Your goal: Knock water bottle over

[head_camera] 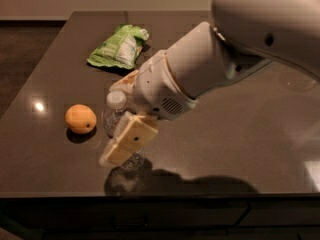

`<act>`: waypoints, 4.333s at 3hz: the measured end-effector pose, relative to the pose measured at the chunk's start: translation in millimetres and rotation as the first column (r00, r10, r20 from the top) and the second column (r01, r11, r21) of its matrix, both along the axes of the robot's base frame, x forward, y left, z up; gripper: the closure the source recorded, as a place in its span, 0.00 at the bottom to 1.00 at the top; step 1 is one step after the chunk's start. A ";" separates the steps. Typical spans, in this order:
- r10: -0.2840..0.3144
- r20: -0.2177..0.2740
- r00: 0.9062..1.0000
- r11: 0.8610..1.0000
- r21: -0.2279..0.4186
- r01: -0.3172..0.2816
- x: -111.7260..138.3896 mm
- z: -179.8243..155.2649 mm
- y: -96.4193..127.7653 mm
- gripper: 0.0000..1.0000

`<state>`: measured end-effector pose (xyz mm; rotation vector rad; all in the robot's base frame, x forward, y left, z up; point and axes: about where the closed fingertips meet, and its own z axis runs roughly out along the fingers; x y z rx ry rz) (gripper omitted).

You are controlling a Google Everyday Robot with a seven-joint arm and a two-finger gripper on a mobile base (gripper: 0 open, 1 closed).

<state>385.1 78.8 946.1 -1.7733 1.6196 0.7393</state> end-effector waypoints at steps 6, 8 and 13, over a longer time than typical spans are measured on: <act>-0.195 0.008 0.981 0.812 -0.559 0.166 131.8 10.0 -86.1 1.00; -0.242 0.176 0.954 0.592 -0.752 0.289 183.0 -28.2 -116.7 0.84; -0.168 0.216 0.962 0.483 -0.832 0.272 202.7 -64.9 -114.9 0.00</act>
Offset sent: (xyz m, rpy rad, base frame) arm 0.0300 -0.0265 0.0233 0.0247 0.0460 -0.0873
